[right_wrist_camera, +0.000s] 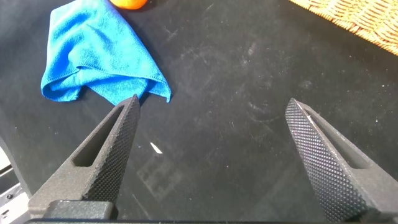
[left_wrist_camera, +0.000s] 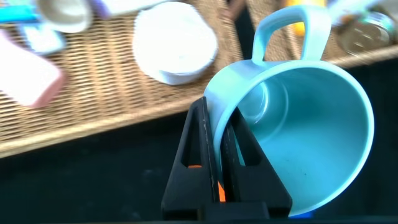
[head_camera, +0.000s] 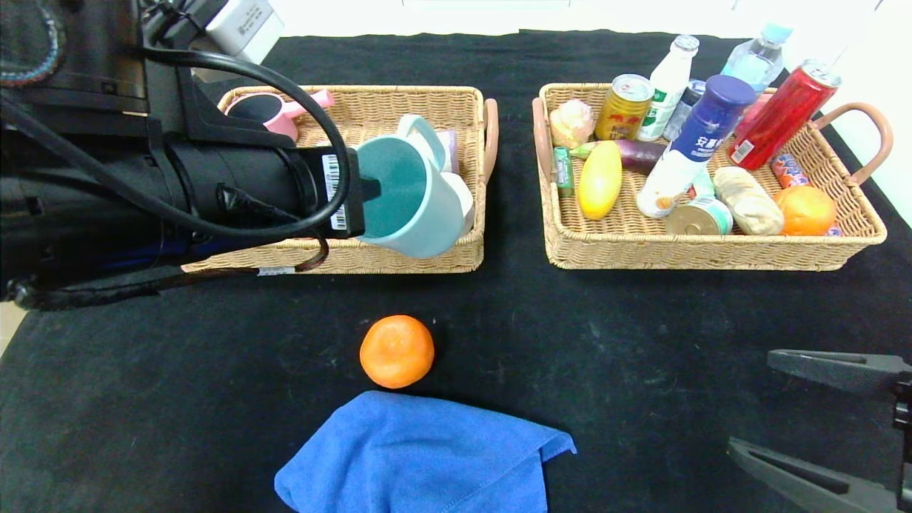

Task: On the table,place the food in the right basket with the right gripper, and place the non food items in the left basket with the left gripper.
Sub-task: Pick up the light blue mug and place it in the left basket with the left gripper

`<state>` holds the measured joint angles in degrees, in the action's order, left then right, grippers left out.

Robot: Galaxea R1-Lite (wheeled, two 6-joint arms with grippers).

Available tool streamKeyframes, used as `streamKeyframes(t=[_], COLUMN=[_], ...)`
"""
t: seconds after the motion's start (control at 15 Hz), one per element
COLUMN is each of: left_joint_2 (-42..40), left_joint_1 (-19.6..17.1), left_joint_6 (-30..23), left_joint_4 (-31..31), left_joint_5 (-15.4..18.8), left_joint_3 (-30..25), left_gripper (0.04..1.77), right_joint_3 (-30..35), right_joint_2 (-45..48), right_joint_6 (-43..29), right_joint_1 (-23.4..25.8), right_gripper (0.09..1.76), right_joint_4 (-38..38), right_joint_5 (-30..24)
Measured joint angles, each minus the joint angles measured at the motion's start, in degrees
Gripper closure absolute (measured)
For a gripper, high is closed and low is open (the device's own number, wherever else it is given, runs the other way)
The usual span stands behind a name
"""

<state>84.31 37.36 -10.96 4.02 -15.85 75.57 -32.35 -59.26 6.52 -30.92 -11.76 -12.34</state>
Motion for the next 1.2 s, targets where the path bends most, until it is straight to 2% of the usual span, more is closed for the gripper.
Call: streamKeyframes(t=[0.87, 1.0, 1.2], left_joint_2=[0.3, 1.5, 4.4], left_joint_1=[-21.7, -23.9, -24.8], left_joint_6=[2.3, 2.3, 2.4], left_joint_4=[-0.5, -0.5, -1.2], left_joint_5=[-0.8, -0.9, -2.8], left_joint_3=[1.9, 3.1, 5.4], left_gripper=[1.63, 1.63, 1.63], right_joint_3=[0.3, 0.3, 0.3], right_joint_2=[0.5, 0.6, 0.6], right_joint_6=[0.5, 0.5, 0.5], right_joint_1=[-0.2, -0.2, -0.1], right_gripper=[0.14, 0.14, 0.14], right_joint_4=[-0.1, -0.1, -0.1], right_joint_5=[0.0, 0.0, 0.0])
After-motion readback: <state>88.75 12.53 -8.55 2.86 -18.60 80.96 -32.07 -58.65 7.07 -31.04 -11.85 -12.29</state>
